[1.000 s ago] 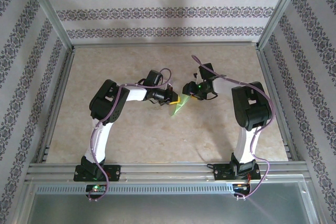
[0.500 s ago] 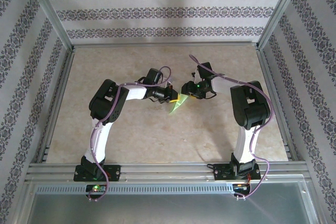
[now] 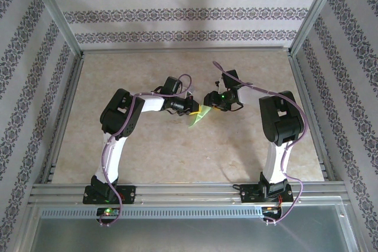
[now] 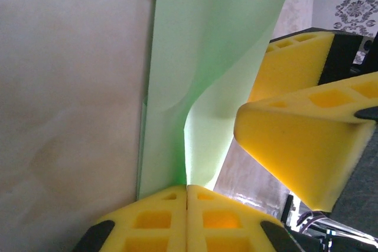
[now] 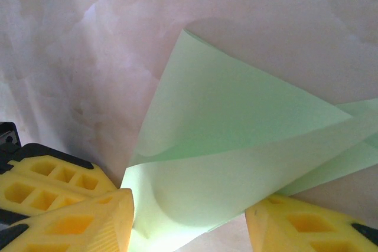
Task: Fold a paper plane with a square sheet of paper (fold left side to right side)
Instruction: Fold the wing for the fifth time at the center of the table.
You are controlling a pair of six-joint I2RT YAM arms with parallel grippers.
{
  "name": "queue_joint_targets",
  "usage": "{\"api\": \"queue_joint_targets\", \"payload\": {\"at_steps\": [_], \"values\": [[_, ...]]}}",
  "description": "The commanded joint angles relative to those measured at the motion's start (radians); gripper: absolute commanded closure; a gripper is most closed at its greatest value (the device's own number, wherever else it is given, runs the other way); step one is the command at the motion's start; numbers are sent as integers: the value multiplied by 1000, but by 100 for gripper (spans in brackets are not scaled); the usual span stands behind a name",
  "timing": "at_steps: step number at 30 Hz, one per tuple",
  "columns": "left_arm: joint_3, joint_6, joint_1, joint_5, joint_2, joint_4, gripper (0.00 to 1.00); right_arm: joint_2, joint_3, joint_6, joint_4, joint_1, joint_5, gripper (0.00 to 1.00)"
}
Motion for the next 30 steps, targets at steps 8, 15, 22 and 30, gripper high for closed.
{"api": "queue_joint_targets", "payload": {"at_steps": [8,15,22,30], "values": [[-55,-9,21,1,-86,46,79,50,59,-66,7,7,-26,46],[-40,13,24,-30,-108,10,71,71,91,-120,-19,8,-44,46],[-130,13,48,-80,-217,28,61,105,145,-184,-63,26,-71,47],[-213,-17,56,-97,-263,45,60,160,236,-258,-130,68,-90,47]]}}
